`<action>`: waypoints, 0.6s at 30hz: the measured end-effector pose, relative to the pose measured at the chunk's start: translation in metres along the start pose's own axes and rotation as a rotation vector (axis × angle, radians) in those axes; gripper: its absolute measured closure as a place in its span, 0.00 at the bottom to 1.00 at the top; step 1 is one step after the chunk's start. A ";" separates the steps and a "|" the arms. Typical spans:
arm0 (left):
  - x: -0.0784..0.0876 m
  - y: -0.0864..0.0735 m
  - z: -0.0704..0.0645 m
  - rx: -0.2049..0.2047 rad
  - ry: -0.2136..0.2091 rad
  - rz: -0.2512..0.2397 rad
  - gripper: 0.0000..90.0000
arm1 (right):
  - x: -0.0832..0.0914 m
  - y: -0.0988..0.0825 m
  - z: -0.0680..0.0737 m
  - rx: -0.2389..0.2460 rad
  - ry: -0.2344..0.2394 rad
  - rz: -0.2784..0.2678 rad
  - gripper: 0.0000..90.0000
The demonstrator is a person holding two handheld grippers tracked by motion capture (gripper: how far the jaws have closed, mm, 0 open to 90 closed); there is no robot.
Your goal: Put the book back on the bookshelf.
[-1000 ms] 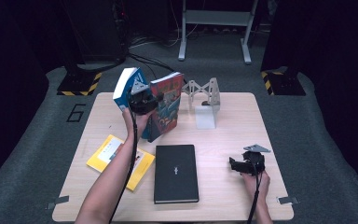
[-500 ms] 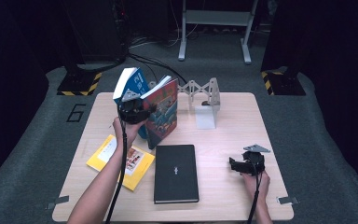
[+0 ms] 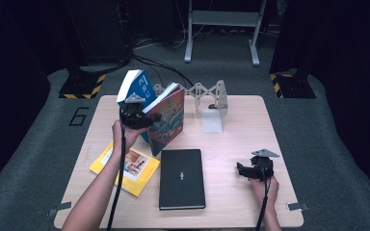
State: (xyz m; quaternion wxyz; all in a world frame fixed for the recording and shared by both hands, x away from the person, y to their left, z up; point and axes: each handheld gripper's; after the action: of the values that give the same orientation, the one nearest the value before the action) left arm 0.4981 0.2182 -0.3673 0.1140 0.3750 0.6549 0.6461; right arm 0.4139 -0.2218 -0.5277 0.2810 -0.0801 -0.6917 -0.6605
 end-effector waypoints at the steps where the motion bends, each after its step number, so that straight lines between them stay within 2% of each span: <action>1: 0.001 0.002 0.000 -0.005 0.002 0.003 0.75 | 0.000 0.000 0.000 0.008 0.001 0.007 0.15; 4: 0.001 0.010 0.000 0.004 -0.011 -0.003 0.74 | 0.000 0.000 0.000 0.001 0.003 0.006 0.15; 7: -0.003 0.019 -0.006 -0.050 0.004 0.042 0.73 | 0.000 0.000 -0.001 0.008 0.003 0.007 0.15; 9: -0.006 0.024 -0.010 -0.071 0.007 0.050 0.73 | 0.000 0.000 -0.001 0.008 0.004 0.007 0.15; 11: -0.010 0.031 -0.013 -0.114 0.023 0.075 0.73 | 0.000 0.000 0.000 0.001 0.009 0.003 0.15; 15: -0.015 0.039 -0.014 -0.141 0.032 0.091 0.74 | 0.001 0.000 -0.001 -0.001 0.009 0.003 0.15; 18: -0.018 0.042 -0.012 -0.138 0.042 0.085 0.77 | 0.001 0.000 -0.001 0.006 0.011 0.004 0.15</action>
State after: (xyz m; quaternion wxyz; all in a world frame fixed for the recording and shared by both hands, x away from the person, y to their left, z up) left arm 0.5174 0.1932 -0.3327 0.0981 0.3800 0.5945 0.7018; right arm 0.4135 -0.2231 -0.5273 0.2865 -0.0771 -0.6919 -0.6582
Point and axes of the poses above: each handheld gripper's, and its own axes: x roughly backward along the jaws, y roughly out of its top, z roughly to its left, and after that the axes turned 12 degrees about -z, right-handed
